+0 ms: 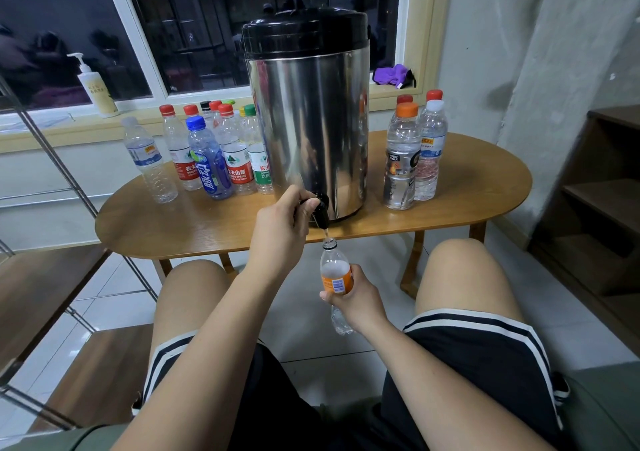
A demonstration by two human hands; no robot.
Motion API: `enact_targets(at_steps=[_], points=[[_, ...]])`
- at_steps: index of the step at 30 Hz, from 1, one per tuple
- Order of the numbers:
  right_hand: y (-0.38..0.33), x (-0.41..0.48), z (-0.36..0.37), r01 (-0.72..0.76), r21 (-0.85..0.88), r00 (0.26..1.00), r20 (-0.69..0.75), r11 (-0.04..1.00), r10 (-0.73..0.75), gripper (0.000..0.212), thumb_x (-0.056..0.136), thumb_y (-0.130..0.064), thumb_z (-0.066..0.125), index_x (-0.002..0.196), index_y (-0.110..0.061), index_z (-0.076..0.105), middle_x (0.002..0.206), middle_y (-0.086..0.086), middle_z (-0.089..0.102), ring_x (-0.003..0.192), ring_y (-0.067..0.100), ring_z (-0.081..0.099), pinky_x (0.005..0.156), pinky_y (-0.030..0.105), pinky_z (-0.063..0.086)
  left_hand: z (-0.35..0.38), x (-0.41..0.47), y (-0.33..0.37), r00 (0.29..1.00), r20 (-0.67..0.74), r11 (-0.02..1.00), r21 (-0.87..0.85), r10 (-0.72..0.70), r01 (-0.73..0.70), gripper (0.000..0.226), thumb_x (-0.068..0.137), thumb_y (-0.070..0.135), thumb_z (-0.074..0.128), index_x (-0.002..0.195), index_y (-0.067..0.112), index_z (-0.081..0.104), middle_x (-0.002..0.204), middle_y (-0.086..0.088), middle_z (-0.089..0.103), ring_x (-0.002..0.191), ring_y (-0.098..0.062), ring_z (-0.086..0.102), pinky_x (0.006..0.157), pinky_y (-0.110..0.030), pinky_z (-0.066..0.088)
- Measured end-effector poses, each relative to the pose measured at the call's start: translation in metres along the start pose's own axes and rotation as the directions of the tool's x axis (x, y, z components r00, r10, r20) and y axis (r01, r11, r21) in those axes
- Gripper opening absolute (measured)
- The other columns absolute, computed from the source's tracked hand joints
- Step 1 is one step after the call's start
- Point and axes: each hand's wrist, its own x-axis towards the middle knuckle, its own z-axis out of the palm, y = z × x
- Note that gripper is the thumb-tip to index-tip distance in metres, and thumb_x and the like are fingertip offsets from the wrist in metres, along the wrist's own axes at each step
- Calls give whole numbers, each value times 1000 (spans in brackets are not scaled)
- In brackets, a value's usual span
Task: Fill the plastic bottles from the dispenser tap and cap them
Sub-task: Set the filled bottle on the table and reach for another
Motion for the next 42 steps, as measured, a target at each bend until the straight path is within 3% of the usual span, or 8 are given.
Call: enact_targets(at_steps=[10,21,29,39,42], points=[[0,0,0,2,-7,1000,9,1000,-2,63,87,-51,87,135,-34,50,118,-12,67,106,17,65,86,32,53,0,0,-2,1000,1,1000,16,-1,0,14,112,35,61,99,30,60,68,11,62,68,-14,59,62,-36,46],[2,0,0,-3,-14,1000,16,1000,3,64,88,-50,86,137,-34,49,121,-11,67,110,18,66,94,37,57,-1,-1,-1,1000,3,1000,11,-1,1,14,112,34,60,99,27,61,69,12,61,67,-14,58,62,-35,46],[2,1,0,-7,-16,1000,5,1000,7,64,86,-50,88,136,-33,51,119,-10,68,107,18,66,90,34,55,0,0,-2,1000,-11,1000,5,17,-17,15,111,34,61,102,23,64,67,12,60,66,-16,58,63,-41,49],[1,2,0,-9,-38,1000,8,999,10,63,86,-53,87,134,-35,49,119,-11,67,106,17,65,88,33,54,0,0,-3,1000,-12,1000,23,21,-21,14,111,34,62,102,23,63,67,20,59,67,-8,58,58,-21,40],[0,1,0,-6,-46,1000,9,999,7,64,87,-53,87,135,-34,49,118,-11,66,106,17,65,88,33,54,0,1,-3,1000,-11,999,25,23,-23,14,111,34,61,103,23,64,67,18,59,66,-10,58,59,-26,43]])
